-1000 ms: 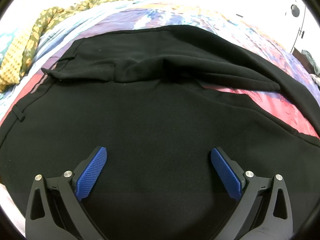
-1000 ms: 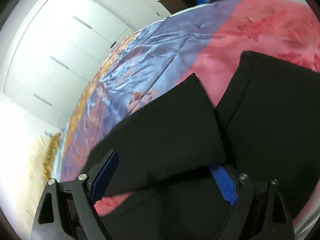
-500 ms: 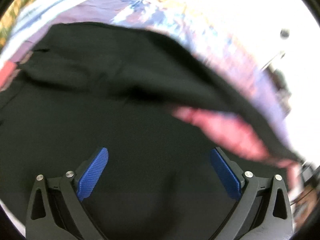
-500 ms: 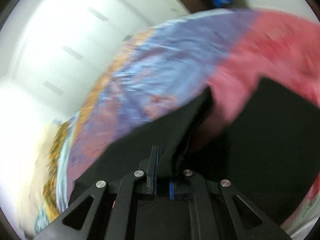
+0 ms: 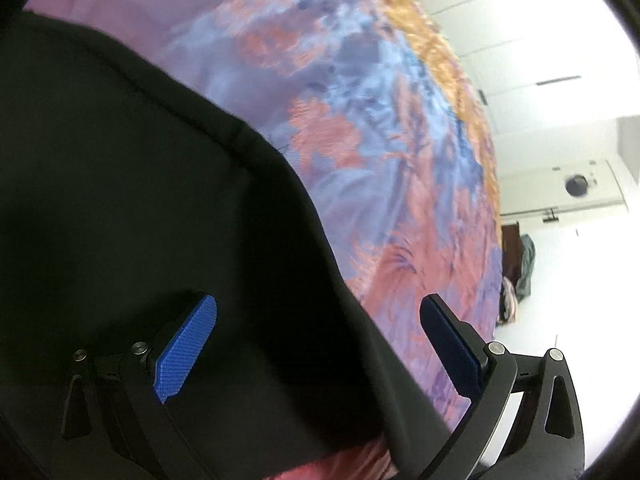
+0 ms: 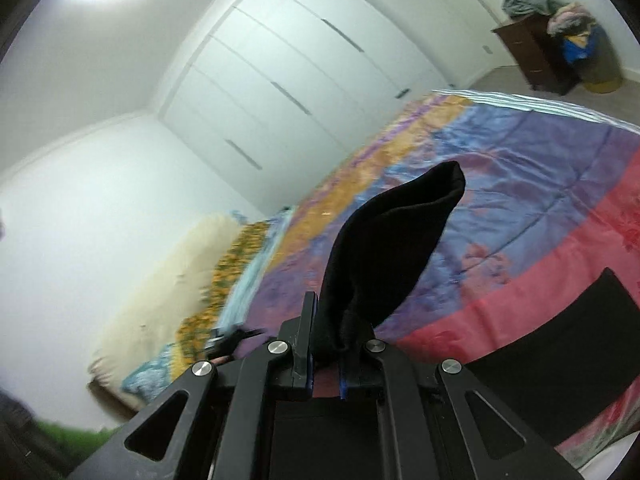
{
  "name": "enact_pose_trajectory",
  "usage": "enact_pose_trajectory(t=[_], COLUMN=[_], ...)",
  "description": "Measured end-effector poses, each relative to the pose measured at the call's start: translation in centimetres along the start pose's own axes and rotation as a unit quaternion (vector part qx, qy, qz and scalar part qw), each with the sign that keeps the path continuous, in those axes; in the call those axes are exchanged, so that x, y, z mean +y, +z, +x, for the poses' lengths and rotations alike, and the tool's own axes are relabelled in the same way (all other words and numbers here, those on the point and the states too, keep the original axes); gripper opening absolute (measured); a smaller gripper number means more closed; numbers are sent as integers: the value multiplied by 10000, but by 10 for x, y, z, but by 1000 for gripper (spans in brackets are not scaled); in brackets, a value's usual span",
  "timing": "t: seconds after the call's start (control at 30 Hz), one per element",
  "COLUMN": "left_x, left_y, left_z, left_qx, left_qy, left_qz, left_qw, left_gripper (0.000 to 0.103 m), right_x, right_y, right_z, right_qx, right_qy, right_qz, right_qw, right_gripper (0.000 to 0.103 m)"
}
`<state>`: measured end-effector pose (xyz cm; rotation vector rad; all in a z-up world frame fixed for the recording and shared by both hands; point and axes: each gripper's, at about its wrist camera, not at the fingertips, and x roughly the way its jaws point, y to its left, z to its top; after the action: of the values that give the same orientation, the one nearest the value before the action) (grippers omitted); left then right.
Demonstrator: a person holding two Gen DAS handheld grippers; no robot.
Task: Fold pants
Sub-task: 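Grasp the trouser leg with the right tool while the left tool grasps the waist, lift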
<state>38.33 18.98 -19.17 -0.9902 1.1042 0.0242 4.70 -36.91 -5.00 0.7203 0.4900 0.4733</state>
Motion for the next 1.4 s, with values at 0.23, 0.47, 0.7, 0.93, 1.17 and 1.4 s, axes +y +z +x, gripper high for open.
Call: enact_pose_trajectory(t=[0.23, 0.47, 0.7, 0.93, 1.17, 1.4], left_x=[-4, -32, 70, 94, 96, 72], left_y=[-10, -79, -234, -259, -288, -300], left_z=[-18, -176, -190, -162, -167, -157], left_qx=[-61, -1364, -1174, -756, -839, -856], left_qy=[-48, -429, 351, 544, 833, 1027], left_qz=[373, 1699, 1214, 1158, 1442, 2084], left_qw=[9993, 9750, 9850, 9889, 9825, 9689], left_gripper=[7, 7, 9, 7, 7, 7], right_x=[-16, -60, -107, -159, -169, -162], right_y=[0, 26, 32, -5, -12, -13], right_z=[-18, 3, 19, 20, 18, 10], right_qx=[204, 84, 1120, 2096, 2237, 1985], right_qy=[173, -595, -1937, -3259, -3618, -4144], right_qz=[-64, -33, -137, -184, -7, -207], right_qw=[9996, 9982, 9745, 9217, 9050, 8880], right_gripper=[9, 9, 9, 9, 9, 9])
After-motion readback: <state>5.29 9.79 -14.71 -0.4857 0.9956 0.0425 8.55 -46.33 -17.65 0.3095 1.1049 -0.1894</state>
